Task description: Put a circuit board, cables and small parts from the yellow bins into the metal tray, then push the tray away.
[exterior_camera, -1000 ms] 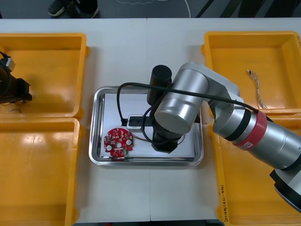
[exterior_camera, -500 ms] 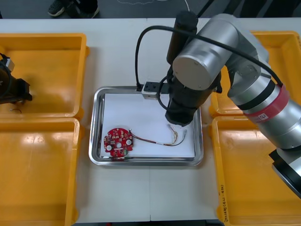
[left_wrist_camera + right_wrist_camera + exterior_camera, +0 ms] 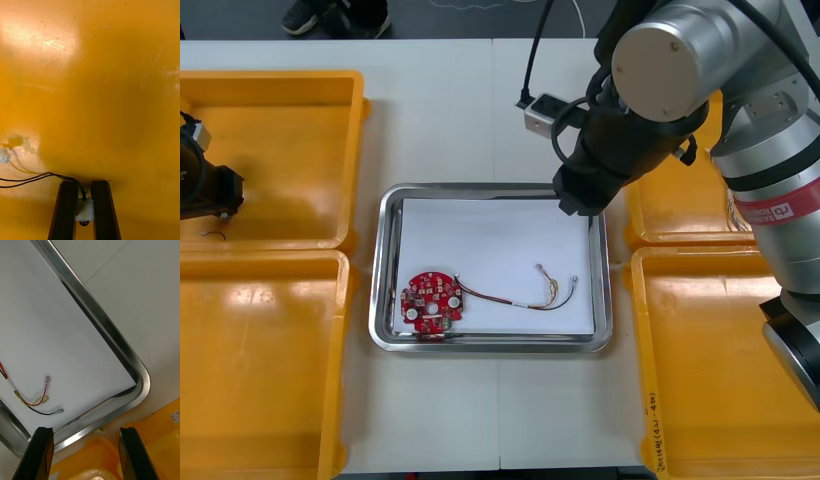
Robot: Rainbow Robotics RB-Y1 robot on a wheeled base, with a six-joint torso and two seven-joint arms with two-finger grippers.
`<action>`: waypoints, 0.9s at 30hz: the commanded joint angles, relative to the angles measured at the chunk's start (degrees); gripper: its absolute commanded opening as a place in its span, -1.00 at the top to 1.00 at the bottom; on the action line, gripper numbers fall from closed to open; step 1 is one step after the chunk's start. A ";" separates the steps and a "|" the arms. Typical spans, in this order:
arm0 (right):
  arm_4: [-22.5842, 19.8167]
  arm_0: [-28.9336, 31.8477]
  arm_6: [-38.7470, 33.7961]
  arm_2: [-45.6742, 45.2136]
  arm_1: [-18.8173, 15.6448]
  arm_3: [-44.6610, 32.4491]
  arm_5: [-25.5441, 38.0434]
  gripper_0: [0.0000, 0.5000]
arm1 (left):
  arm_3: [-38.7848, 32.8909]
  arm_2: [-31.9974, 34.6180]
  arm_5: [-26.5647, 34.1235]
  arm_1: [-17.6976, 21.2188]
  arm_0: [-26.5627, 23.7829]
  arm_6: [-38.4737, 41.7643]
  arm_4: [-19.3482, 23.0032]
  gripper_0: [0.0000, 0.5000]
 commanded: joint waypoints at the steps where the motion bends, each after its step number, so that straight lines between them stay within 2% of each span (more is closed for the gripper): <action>1: 0.86 -2.93 -1.52 -6.68 -1.50 3.23 0.28 -1.00 | 0.16 -0.17 1.43 -0.96 -3.64 -2.64 -0.86 1.00; 7: 4.11 -4.16 -1.70 -8.26 -3.17 5.61 0.28 -1.00 | -1.43 -0.08 4.59 0.00 -6.01 -1.85 -1.21 1.00; 12: 7.28 -5.30 -2.40 -9.84 -5.01 7.89 0.28 -1.00 | -6.35 1.94 9.43 1.15 -7.15 -0.27 -1.21 1.00; 19: 8.42 -6.79 -2.75 -14.06 -6.59 12.73 0.28 -1.00 | -13.64 5.02 15.93 1.32 -7.06 1.93 -1.12 1.00; 27: 9.65 -6.79 -2.93 -17.93 -9.32 15.80 0.28 -1.00 | -21.82 5.11 23.05 1.76 -7.06 9.14 1.07 1.00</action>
